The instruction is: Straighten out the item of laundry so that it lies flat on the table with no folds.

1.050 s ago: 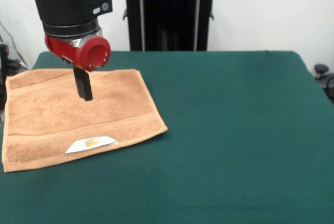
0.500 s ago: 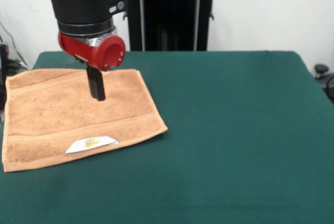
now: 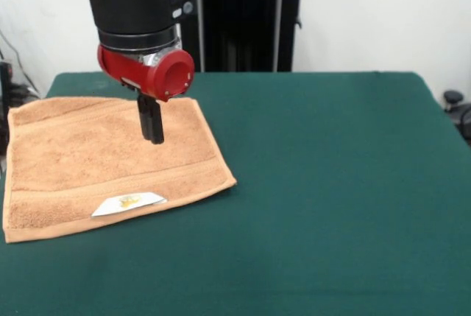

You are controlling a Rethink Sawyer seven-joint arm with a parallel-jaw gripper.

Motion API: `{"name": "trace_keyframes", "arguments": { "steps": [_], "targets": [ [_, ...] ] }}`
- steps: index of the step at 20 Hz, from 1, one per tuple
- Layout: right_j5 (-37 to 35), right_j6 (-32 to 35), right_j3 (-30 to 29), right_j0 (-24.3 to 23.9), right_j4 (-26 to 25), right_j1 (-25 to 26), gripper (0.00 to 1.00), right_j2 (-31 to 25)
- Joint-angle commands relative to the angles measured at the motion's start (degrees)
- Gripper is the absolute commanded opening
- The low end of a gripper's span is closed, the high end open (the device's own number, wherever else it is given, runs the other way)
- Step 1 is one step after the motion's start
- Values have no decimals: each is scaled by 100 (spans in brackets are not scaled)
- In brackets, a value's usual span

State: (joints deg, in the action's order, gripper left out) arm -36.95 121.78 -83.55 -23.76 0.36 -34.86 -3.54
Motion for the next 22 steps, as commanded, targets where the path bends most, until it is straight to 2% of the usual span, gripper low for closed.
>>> {"name": "trace_keyframes", "arguments": {
  "steps": [1, 16, 22],
  "targets": [
    [435, 1196, -548, 206, 301, 705, 0, -99],
    [761, 1271, -553, 305, 401, 1095, 0, 27],
    [1114, 1363, -681, 333, 457, 1211, 0, 21]
  ]
}}
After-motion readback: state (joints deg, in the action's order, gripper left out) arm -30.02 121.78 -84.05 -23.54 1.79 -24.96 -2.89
